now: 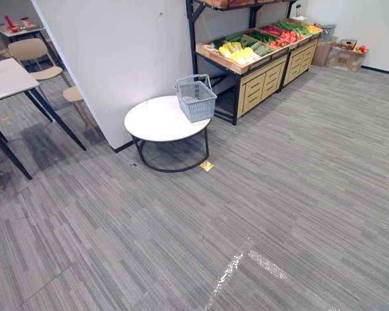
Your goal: Pick vegetable in the basket
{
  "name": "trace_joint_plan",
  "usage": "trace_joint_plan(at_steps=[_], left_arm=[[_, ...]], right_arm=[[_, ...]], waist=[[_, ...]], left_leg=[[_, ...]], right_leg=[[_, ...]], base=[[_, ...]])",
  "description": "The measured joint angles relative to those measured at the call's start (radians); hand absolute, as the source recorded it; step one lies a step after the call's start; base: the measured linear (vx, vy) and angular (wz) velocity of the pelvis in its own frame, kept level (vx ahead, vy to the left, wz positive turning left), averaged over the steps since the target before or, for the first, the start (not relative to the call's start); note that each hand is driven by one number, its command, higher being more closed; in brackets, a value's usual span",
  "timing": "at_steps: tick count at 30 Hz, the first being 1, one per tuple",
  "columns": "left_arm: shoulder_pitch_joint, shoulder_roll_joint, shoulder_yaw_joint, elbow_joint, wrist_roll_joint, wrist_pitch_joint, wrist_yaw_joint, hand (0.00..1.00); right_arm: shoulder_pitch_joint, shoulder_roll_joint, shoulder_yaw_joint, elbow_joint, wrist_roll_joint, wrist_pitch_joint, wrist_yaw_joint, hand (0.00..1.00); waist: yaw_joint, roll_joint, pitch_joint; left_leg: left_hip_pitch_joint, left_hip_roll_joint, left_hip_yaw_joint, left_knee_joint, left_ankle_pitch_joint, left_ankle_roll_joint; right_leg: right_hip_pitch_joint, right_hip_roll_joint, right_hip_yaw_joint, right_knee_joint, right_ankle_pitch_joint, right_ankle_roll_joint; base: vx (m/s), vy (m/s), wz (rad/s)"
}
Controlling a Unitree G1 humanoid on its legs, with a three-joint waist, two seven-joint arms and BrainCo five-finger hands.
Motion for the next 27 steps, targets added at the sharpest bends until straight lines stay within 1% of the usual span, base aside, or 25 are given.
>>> trace_joint_plan(at_steps=[4,7,9,10,13,15,19,21,27], left_arm=[[-0.005,0.002,0.000,0.000,0.001,-0.001,-0.005,0.00],[-0.012,0.002,-0.001,0.000,0.001,0.003,-0.002,0.00],[-0.018,0.002,0.000,0.000,0.001,0.012,0.009,0.00],[-0.020,0.002,0.000,0.000,0.001,0.014,0.017,0.00],[-0.021,0.002,-0.001,0.000,0.001,0.007,0.035,0.00],[-0.021,0.000,0.000,0.000,0.000,-0.001,0.033,0.00],[-0.023,-0.001,0.000,0.000,-0.001,-0.002,0.032,0.00],[-0.022,-0.001,0.000,0.001,-0.001,-0.010,0.037,0.00],[-0.022,-0.001,0.000,0.002,-0.001,-0.012,0.038,0.00]], right_arm=[[-0.006,0.006,-0.017,0.001,0.000,0.000,-0.007,0.00],[-0.015,0.008,-0.027,0.001,0.000,-0.001,-0.007,0.00],[-0.018,0.009,-0.027,0.001,0.000,-0.002,-0.008,0.00],[-0.019,0.009,-0.028,0.001,0.000,-0.003,-0.008,0.00],[-0.020,0.010,-0.029,0.001,0.007,-0.003,-0.008,0.00],[-0.020,0.012,-0.032,0.001,0.043,-0.001,-0.007,0.00],[-0.021,0.022,-0.061,0.000,0.081,-0.001,-0.005,0.00],[-0.017,0.025,-0.069,0.000,0.106,0.002,-0.003,0.00],[-0.016,0.026,-0.070,0.000,0.117,0.006,-0.008,0.00]], waist=[[0.000,-0.002,0.014],[0.000,0.002,0.024],[0.000,0.003,0.031],[0.000,0.005,0.032],[0.000,0.005,0.034],[0.001,0.002,0.037],[0.000,0.004,0.047],[0.000,0.003,0.048],[0.000,0.002,0.048]], left_leg=[[0.019,-0.001,0.006,0.001,-0.012,-0.018],[0.018,0.000,0.016,0.001,-0.013,-0.020],[0.018,0.001,0.024,0.001,-0.014,-0.023],[0.019,0.002,0.025,0.001,-0.014,-0.024],[0.019,0.004,0.027,0.001,-0.015,-0.025],[0.021,0.007,0.028,0.000,-0.017,-0.027],[0.033,0.008,0.035,-0.001,-0.017,-0.028],[0.034,0.007,0.037,-0.002,-0.017,-0.028],[0.035,0.007,0.037,-0.002,-0.017,-0.027]], right_leg=[[0.030,0.001,-0.008,-0.023,0.001,0.003],[0.030,0.001,-0.009,-0.023,0.000,0.004],[0.030,0.001,-0.008,-0.023,-0.006,0.021],[0.031,0.001,-0.008,-0.022,-0.007,0.024],[0.030,0.003,-0.008,-0.020,-0.015,0.036],[0.030,0.005,-0.007,-0.017,-0.016,0.037],[0.031,0.005,-0.001,-0.009,-0.017,0.038],[0.029,0.004,0.001,-0.007,-0.013,0.032],[0.030,0.004,0.001,-0.007,-0.013,0.031]], base=[[0.05,-0.007,0.00],[0.00,-0.015,-0.03],[-0.02,-0.037,-0.04],[-0.02,-0.044,-0.02],[-0.02,-0.034,-0.01],[-0.01,-0.016,0.00],[-0.04,-0.022,-0.05],[-0.04,-0.016,-0.02],[-0.03,-0.015,0.00]])
